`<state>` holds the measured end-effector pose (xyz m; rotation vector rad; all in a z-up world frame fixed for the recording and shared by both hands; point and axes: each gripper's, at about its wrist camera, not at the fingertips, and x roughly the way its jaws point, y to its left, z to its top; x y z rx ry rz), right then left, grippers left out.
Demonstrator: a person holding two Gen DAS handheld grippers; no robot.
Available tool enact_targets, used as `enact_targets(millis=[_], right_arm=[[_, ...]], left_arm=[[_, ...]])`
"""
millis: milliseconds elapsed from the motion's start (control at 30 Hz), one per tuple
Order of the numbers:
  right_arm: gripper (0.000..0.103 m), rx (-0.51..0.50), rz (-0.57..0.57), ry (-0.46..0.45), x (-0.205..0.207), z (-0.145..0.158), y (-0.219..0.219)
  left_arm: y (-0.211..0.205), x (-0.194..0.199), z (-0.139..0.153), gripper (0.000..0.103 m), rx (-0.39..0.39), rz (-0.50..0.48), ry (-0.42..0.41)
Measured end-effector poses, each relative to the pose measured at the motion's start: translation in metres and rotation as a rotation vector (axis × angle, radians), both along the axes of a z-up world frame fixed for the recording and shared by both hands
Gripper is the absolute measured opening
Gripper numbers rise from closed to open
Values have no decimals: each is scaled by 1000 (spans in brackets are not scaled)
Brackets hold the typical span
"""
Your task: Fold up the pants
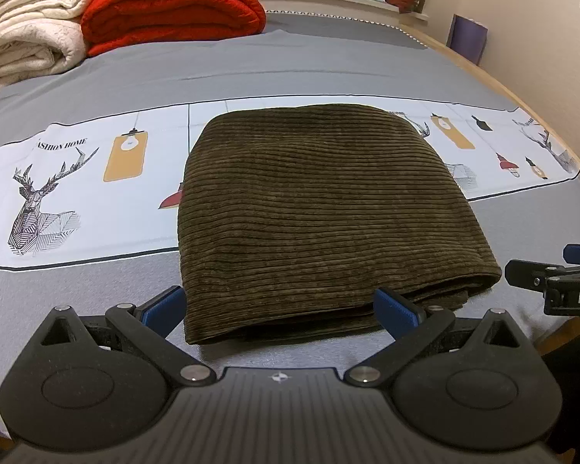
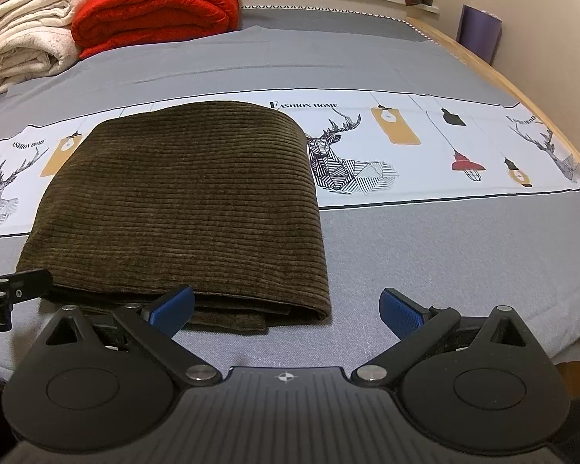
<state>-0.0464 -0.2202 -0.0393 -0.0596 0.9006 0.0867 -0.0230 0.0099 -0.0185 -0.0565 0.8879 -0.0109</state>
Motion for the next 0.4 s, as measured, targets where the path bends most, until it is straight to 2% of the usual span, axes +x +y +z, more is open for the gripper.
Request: enact_targets(millis=[400], right_arm=[[101,1,0,1,0,0,0]], left_arm=[[-2,-3,2,103,1,-10,-17]])
